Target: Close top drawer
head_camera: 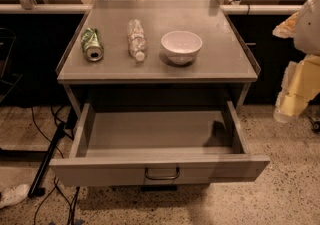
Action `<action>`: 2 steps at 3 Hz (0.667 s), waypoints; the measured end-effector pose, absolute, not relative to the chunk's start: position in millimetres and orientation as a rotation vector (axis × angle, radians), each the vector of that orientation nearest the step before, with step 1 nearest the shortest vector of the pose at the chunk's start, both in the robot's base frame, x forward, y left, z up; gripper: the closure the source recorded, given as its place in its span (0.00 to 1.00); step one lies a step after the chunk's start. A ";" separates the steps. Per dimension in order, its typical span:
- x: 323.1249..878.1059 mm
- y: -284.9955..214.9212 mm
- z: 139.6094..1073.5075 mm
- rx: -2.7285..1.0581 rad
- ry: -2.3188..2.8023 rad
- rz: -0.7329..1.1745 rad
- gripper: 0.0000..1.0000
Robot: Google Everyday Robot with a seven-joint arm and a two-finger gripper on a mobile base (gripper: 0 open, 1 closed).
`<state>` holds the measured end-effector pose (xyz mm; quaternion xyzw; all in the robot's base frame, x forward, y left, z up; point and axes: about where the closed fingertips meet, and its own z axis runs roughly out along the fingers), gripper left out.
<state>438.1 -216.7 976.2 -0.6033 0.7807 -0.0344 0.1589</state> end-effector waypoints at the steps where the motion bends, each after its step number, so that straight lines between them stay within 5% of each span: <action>1: 438.1 -216.7 976.2 -1.725 2.232 -0.098 0.00; 2: 438.1 -216.7 976.2 -1.725 2.232 -0.098 0.13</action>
Offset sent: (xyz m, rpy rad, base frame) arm 0.0000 0.0000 0.0000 0.0000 0.0000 0.0000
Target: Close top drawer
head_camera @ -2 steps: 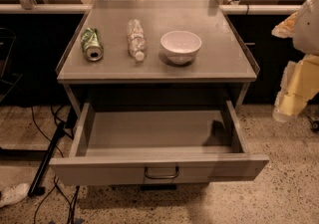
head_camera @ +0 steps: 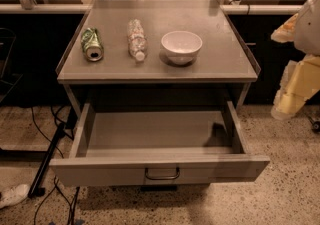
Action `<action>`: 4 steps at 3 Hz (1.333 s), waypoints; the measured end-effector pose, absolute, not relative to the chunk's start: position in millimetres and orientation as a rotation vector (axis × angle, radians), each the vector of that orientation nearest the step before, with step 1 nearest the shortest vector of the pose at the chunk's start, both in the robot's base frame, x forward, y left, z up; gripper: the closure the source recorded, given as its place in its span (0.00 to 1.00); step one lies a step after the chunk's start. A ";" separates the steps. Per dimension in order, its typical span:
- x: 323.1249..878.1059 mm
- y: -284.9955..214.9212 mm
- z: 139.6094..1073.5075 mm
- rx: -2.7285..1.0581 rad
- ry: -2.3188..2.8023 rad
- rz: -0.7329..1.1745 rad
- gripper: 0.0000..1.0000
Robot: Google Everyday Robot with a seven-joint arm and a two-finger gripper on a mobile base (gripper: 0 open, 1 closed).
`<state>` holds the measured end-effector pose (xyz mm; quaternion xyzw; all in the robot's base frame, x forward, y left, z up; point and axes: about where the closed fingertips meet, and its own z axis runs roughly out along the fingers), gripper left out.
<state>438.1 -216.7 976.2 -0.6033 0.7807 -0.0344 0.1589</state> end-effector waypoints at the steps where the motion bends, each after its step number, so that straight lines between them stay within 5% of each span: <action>1: 438.1 -216.7 976.2 -1.725 2.232 -0.098 0.35; 3: 436.7 -216.9 972.9 -1.723 2.237 -0.094 0.90; 4: 424.1 -218.7 944.7 -1.711 2.280 -0.054 1.00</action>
Offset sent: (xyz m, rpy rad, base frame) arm 0.0000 0.0000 0.0000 0.0000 0.0000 0.0000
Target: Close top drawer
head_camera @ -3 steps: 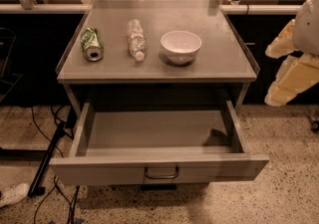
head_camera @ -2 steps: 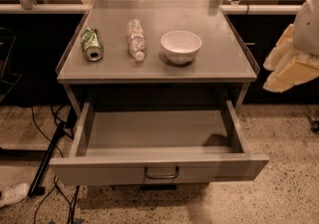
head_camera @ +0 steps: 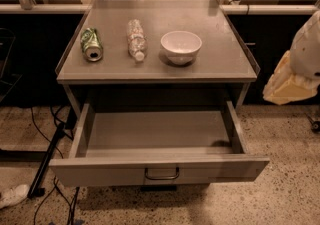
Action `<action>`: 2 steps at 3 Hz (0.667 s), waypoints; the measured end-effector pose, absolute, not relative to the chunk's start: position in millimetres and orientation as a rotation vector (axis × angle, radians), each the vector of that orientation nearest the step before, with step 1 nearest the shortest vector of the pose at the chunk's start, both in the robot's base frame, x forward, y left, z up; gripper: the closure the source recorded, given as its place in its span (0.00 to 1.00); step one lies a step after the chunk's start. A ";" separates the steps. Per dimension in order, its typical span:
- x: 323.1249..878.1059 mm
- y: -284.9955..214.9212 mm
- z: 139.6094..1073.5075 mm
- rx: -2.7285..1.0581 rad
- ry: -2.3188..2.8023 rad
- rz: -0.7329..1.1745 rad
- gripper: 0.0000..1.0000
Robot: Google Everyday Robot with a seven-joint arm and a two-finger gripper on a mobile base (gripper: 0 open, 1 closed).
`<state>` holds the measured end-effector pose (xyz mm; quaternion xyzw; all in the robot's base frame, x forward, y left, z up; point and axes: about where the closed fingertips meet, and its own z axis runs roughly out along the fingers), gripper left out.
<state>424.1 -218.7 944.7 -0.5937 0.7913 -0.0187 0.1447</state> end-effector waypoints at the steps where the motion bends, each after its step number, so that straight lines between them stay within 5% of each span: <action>1: 408.4 -226.0 898.8 -1.714 2.356 -0.028 1.00; 2: 394.5 -228.7 841.1 -1.755 2.423 0.034 1.00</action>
Offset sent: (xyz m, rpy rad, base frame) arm -0.0383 -0.0131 -0.1574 -0.0403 0.2355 -0.0274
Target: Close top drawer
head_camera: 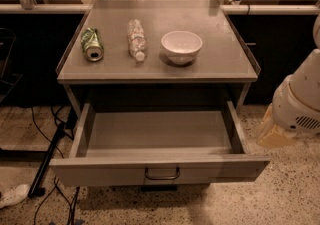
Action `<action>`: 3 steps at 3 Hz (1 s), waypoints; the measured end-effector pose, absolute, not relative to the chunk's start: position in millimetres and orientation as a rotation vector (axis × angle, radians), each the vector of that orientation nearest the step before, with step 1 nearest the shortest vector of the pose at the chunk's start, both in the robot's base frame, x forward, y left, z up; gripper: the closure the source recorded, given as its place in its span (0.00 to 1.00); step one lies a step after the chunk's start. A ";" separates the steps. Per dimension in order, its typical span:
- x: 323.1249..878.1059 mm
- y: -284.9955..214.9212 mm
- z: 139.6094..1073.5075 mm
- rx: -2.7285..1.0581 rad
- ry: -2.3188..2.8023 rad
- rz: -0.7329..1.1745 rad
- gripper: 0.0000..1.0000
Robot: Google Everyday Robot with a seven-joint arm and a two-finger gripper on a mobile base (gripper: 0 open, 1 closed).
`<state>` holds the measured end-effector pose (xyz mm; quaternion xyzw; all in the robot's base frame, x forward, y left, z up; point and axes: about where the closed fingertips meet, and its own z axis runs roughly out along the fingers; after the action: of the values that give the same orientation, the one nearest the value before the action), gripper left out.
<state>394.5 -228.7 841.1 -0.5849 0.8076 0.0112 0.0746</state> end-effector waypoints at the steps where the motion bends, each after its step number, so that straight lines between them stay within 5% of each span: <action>1: 394.4 -228.7 841.0 -1.755 2.423 0.034 1.00; 3: 381.3 -218.7 734.1 -1.716 2.590 0.222 1.00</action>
Offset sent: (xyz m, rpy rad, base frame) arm -0.0186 0.0098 -0.0915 0.0069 0.2303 -0.0989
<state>381.3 -218.7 734.1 -0.5509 0.8314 0.0712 0.0136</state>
